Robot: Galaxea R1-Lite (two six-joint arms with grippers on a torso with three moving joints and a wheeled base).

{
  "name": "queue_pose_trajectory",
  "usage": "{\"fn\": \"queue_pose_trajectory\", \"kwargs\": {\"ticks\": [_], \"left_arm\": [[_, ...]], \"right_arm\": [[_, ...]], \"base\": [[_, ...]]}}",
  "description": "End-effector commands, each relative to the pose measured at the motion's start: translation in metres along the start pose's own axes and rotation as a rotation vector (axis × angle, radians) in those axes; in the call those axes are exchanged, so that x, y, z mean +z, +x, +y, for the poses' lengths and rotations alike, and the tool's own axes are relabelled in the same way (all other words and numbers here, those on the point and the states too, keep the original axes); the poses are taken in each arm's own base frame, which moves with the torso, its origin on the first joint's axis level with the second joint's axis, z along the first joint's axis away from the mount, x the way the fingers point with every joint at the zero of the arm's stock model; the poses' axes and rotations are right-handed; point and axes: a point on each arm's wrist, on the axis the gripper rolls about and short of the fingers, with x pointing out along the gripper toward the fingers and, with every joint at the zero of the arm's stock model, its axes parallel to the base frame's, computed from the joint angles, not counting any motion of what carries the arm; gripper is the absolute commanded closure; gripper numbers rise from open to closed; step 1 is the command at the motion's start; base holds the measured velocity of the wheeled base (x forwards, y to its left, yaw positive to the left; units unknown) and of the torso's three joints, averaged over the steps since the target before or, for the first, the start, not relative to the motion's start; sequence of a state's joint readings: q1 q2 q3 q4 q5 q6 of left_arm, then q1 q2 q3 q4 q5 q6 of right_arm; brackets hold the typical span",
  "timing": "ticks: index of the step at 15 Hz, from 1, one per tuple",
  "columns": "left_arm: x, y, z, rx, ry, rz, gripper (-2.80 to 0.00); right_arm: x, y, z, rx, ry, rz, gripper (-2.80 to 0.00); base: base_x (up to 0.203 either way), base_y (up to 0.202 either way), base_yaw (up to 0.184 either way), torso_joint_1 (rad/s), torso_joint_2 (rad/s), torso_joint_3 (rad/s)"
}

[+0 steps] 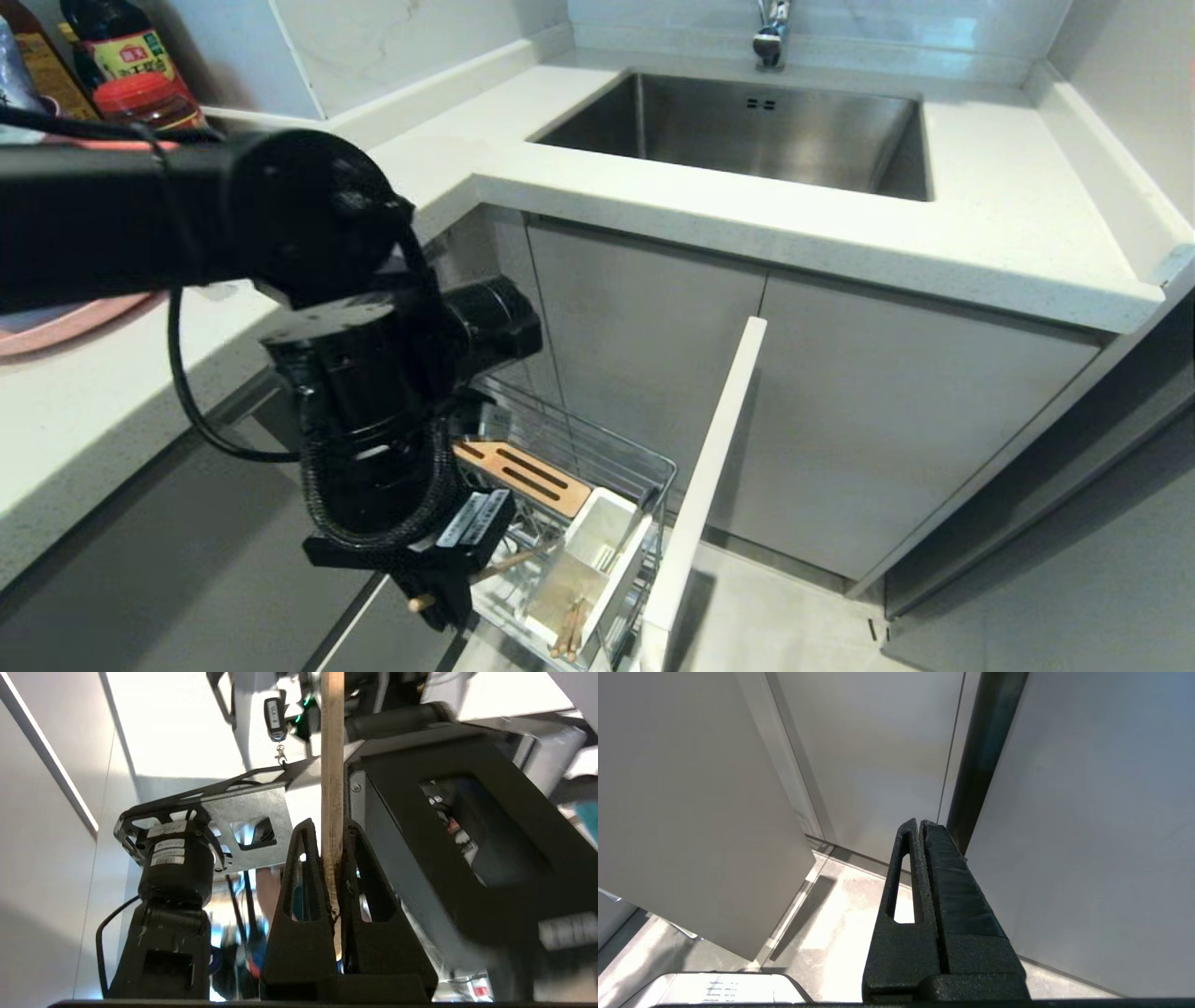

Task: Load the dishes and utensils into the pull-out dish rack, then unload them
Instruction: Take the chopsticks out of the cupboard

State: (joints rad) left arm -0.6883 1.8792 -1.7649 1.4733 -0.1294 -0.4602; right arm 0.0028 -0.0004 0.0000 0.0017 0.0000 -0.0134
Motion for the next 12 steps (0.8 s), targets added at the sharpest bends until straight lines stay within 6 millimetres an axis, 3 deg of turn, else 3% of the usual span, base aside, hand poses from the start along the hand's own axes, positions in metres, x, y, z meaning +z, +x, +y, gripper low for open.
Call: {"fn": "queue_pose_trajectory", "kwargs": {"ticks": [1, 6, 8, 12], "left_arm": [[-0.032, -0.031, 0.009, -0.046, 0.022, -0.092, 0.00], [-0.095, -0.091, 0.023, -0.168, 0.090, -0.341, 0.00], [-0.123, -0.111, 0.036, -0.239, 0.094, -0.468, 0.00], [-0.160, -0.143, 0.062, -0.352, 0.036, -0.790, 0.00]], "right_arm": [[0.000, 0.000, 0.000, 0.000, 0.000, 0.000, 0.00], [0.000, 0.000, 0.000, 0.000, 0.000, 0.000, 0.00], [0.000, 0.000, 0.000, 0.000, 0.000, 0.000, 0.00], [0.000, 0.000, 0.000, 0.000, 0.000, 0.000, 0.00]], "base": [[0.000, 0.000, 0.000, 0.000, 0.00, 0.000], [0.000, 0.000, 0.000, 0.000, 0.00, 0.000], [0.000, 0.000, 0.000, 0.000, 0.00, 0.000], [0.000, 0.000, 0.000, 0.000, 0.00, 0.000]]}}
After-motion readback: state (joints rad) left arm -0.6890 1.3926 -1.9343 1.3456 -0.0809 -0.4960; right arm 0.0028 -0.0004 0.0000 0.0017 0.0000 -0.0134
